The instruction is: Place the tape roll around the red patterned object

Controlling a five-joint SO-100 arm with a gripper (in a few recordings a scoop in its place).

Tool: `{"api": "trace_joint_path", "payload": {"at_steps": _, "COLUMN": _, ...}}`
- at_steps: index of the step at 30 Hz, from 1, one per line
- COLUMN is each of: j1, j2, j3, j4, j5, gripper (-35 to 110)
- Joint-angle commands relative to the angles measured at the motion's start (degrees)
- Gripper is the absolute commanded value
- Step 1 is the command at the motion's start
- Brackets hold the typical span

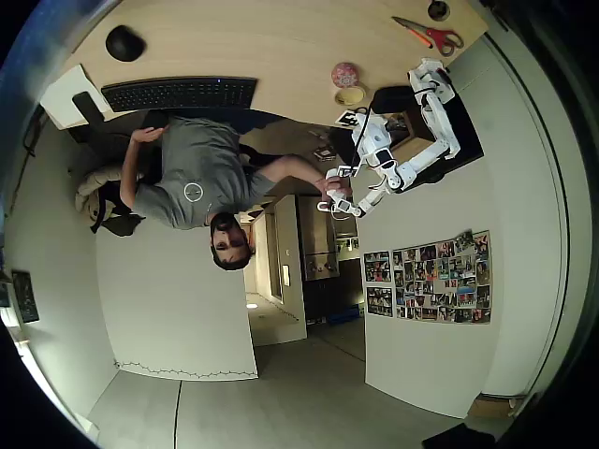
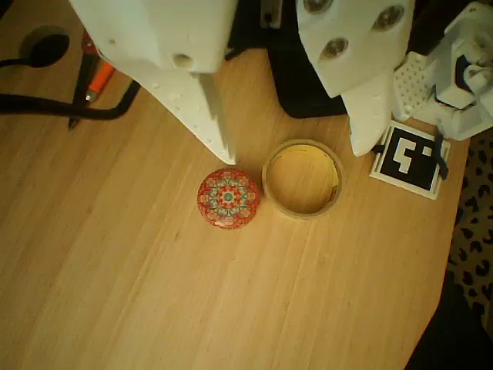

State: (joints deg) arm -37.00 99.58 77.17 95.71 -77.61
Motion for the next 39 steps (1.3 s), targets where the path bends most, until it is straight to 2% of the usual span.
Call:
{"api": "trace_joint_path", "payload": {"at_steps": 1, "j1": -11.78, "j2": 31.99, "j3": 47.02, "j4": -34.89, "j5": -9.67, "gripper": 40}}
{"api": "trace_joint_path", "payload": {"at_steps": 16, "j1": -12.39, "j2": 29.79, "j3": 45.97, "j4": -34.19, "j5": -9.49, "gripper": 40}}
{"api": "trace_joint_path", "payload": {"at_steps": 22, "j1": -16.17, "j2": 30.59, "j3": 48.43, "j4": -33.05, "j5": -10.72, "gripper": 39}}
{"api": "trace_joint_path", "payload": {"at_steps": 30, "j1": -21.88, "j2": 31.2, "j3": 54.67, "j4": -42.71, "j5": -9.58, "gripper": 37}}
{"api": "trace_joint_path", "payload": {"at_steps": 39, "j1": -25.14, "j2": 21.8, "j3": 58.01, "j4": -56.34, "j5": -0.53, "gripper": 36}}
